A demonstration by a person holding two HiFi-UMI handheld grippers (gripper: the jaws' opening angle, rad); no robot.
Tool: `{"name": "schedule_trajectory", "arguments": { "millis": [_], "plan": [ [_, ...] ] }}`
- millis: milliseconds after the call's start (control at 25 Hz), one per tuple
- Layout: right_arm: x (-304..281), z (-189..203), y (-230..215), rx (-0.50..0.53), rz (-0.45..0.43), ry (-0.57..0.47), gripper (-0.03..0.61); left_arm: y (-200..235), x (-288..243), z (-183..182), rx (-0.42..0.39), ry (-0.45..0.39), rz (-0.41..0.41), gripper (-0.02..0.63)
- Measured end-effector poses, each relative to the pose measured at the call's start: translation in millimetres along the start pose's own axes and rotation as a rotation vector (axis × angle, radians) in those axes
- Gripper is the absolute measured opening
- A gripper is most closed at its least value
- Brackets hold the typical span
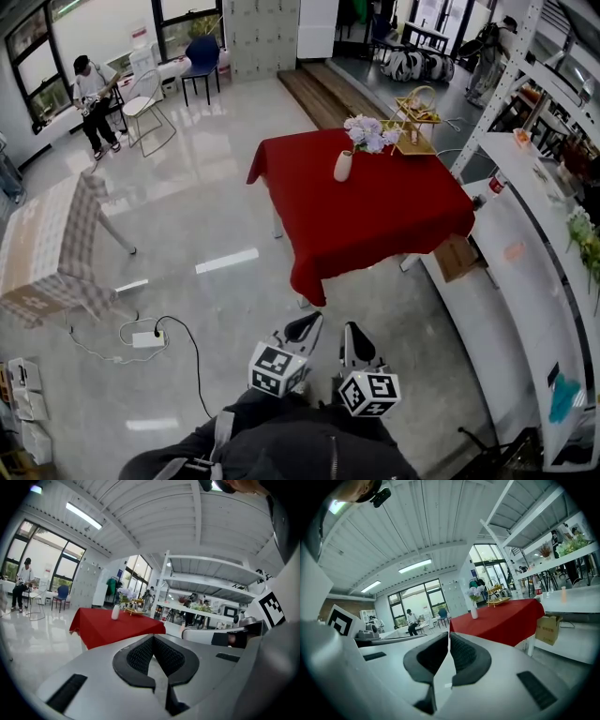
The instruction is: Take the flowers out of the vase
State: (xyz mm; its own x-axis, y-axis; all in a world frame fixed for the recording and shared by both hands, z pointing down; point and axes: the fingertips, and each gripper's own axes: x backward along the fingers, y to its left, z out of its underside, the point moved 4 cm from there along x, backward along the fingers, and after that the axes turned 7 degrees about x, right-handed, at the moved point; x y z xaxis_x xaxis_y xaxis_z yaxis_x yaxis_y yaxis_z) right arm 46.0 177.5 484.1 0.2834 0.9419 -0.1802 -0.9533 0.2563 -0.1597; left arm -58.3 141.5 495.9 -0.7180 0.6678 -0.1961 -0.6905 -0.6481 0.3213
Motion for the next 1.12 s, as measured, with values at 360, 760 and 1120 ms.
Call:
{"name": "schedule_trajectory", "arguments": {
  "millis": [360, 760, 1120],
  "plan": [
    [-17.1, 2.8, 4.0, 0.008, 0.002, 0.019, 0.018, 15.2, -9.5, -1.5, 0.034, 0.012, 0.013, 0.006],
    [-10.0, 11.1, 15.0, 0.006, -0.021, 0.031, 0.018, 10.1, -6.7, 4.8, 0.067, 0.027, 0.01, 0.006],
    [-14.5, 8.4, 9.3, -0.008, -0.015, 0.022, 0.018, 9.4, -14.7, 8.0, 0.057, 0.057, 0.029, 0.006]
  ]
}}
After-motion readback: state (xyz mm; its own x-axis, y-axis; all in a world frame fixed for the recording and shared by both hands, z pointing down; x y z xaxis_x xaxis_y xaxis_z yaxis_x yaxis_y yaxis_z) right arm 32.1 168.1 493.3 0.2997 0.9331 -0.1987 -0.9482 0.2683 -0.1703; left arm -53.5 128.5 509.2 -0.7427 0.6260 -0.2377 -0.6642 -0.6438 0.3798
